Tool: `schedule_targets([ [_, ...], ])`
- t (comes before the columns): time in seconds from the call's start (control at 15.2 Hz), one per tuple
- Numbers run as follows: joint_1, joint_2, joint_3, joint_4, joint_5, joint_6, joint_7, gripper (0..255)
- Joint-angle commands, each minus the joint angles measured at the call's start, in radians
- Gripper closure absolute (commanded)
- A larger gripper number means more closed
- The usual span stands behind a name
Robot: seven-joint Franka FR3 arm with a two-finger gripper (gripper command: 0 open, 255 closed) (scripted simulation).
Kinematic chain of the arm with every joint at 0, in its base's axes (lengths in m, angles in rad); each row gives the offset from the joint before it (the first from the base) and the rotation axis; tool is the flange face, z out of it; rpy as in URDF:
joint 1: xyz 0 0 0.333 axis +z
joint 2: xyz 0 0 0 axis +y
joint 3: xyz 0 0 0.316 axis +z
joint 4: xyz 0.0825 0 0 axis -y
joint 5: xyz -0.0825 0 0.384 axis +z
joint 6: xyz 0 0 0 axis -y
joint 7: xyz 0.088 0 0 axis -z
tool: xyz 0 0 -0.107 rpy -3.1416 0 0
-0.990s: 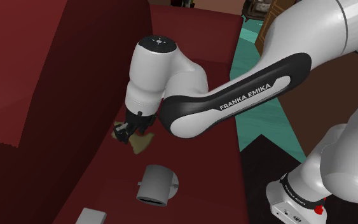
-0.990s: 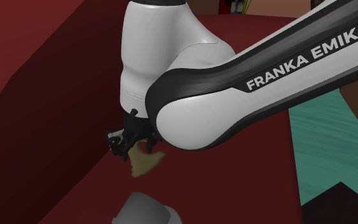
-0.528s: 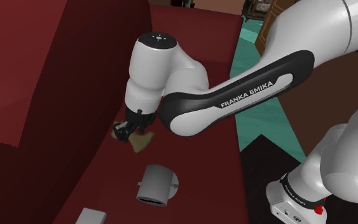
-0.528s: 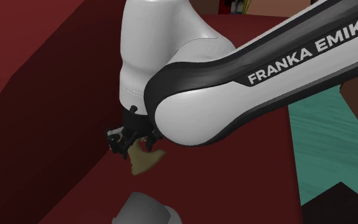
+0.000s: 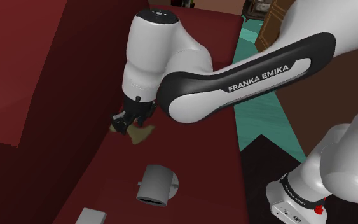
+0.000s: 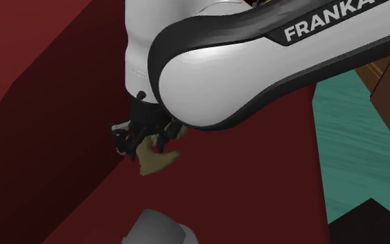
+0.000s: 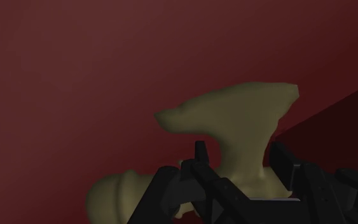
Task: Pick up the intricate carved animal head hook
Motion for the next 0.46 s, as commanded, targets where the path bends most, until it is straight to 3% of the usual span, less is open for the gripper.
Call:
schedule_targets([
  [0.0,-0.001,-0.011,0.001,0.020,0.011,-0.029,-0.008,255],
  [0.4,-0.003,-0.030,0.002,0.057,0.028,-0.081,-0.021,255],
])
